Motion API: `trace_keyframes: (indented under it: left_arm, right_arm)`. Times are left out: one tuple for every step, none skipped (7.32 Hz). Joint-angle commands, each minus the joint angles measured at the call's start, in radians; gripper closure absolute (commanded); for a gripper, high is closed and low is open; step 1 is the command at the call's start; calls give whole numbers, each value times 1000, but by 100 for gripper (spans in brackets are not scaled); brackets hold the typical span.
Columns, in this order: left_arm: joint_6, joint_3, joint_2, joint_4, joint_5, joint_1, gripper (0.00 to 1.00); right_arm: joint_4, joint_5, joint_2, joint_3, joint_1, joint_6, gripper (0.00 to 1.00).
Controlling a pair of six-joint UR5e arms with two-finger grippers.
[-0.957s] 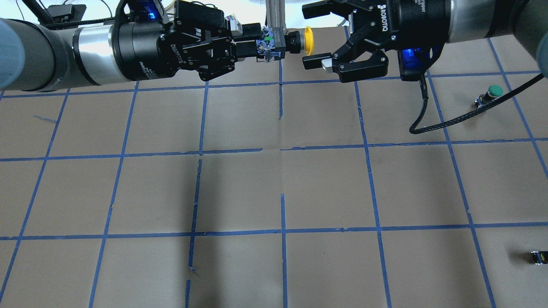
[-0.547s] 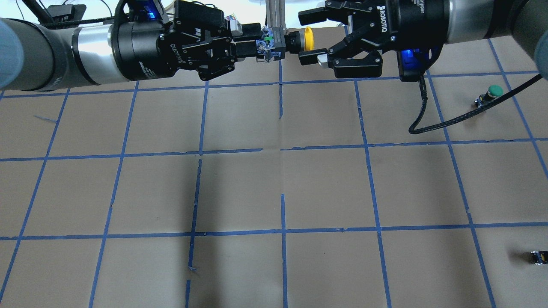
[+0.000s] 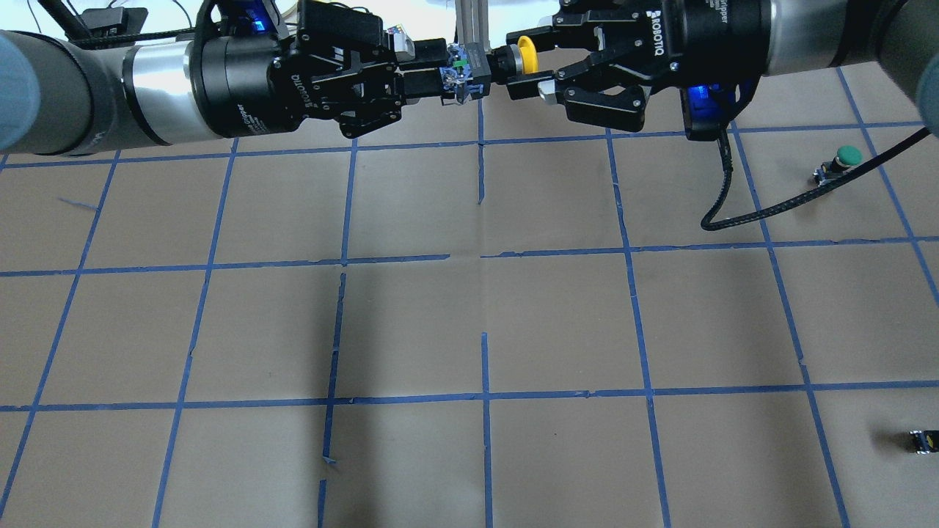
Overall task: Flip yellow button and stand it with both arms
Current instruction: 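Open the left gripper and pull it back while the right gripper carries the button away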
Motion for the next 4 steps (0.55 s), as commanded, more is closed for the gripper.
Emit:
trace_keyframes:
  left_arm:
    - [-5, 7, 9, -1, 13, 1, 0]
    - [-8, 6, 9, -1, 15, 1, 0]
    - [-37, 15, 9, -1, 18, 6, 0]
    - [-116, 32, 7, 11, 83, 24, 0]
  right_arm:
    - [0, 0, 0, 0, -4, 0, 86]
    - [0, -2, 1, -1, -8, 0, 86]
    - [-5, -8, 3, -6, -18, 3, 86]
    - [-5, -11, 3, -8, -73, 3, 86]
